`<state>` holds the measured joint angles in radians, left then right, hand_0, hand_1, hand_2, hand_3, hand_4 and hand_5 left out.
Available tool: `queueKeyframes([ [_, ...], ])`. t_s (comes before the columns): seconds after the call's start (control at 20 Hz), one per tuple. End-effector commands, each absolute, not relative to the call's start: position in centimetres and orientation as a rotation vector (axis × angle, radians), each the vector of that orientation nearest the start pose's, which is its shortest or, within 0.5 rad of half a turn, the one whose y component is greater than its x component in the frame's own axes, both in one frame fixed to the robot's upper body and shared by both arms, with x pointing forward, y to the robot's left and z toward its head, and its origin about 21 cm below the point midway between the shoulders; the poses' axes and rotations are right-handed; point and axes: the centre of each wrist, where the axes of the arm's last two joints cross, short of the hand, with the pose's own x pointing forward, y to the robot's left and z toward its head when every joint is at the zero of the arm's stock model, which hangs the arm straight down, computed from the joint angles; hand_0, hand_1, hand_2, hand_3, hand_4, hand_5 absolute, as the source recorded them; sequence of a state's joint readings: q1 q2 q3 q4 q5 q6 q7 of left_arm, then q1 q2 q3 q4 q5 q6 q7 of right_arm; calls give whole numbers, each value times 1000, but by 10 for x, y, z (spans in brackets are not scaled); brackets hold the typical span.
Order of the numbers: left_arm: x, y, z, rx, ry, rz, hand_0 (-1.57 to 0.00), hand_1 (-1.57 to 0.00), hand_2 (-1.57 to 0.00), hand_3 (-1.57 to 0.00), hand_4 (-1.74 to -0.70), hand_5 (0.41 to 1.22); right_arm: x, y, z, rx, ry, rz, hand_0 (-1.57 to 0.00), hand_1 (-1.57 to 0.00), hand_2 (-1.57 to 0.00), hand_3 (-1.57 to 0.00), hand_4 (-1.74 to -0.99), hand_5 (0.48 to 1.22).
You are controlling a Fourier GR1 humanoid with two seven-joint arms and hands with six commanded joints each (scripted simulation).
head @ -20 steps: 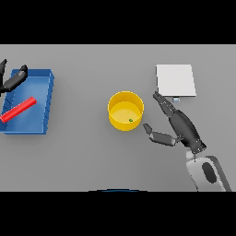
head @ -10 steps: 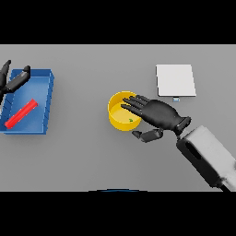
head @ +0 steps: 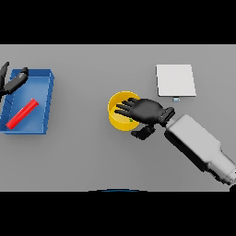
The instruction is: Pick up the red beaker and tilt it to pour out 1 green nut into yellow bowl. Pick up the yellow bowl and place it on the metallic measuring scale.
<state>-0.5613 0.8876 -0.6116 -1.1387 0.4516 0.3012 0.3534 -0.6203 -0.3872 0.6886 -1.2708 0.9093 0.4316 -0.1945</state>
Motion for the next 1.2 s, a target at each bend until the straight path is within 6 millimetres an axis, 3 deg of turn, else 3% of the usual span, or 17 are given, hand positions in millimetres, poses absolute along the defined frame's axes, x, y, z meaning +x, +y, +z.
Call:
queueKeyframes([
  [0.0,348,342,98,586,-1121,-391,1,1,1,1,-724,688,335,-134,57,-377,-1294,2151,1,1,1,1,-1250,708],
  [0.35,346,345,96,581,-1132,-390,1,1,1,1,-718,688,345,-120,53,-360,-1184,2209,1,1,1,1,-1297,753],
  [0.5,344,346,97,594,-1130,-394,1,1,1,1,-713,686,345,-114,53,-361,-1154,2170,-3,-16,-19,-43,-1336,810],
  [0.6,342,349,99,584,-1144,-389,1,1,1,1,-714,691,344,-116,48,-342,-1154,2171,-287,-236,-176,-173,-1387,873],
  [0.65,341,348,99,581,-1131,-396,1,1,1,1,-716,692,346,-114,48,-346,-1150,2192,-544,-473,-310,-262,-1420,943],
  [0.8,343,348,98,584,-1135,-397,1,1,1,1,-719,693,345,-116,50,-340,-1159,2202,-1045,-1009,-870,-574,-1552,1079],
  [0.9,341,348,99,583,-1150,-392,1,1,1,1,-724,696,345,-121,50,-318,-1184,2195,-1235,-1211,-1122,-834,-1614,1130],
  [1.0,341,351,99,592,-1138,-390,1,1,1,1,-725,698,345,-118,51,-332,-1178,2210,-1356,-1341,-1192,-1041,-1660,1163],
  [1.15,345,347,100,592,-1132,-402,1,1,1,1,-719,697,346,-121,52,-339,-1205,2196,-1461,-1453,-1264,-1218,-1699,1191],
])
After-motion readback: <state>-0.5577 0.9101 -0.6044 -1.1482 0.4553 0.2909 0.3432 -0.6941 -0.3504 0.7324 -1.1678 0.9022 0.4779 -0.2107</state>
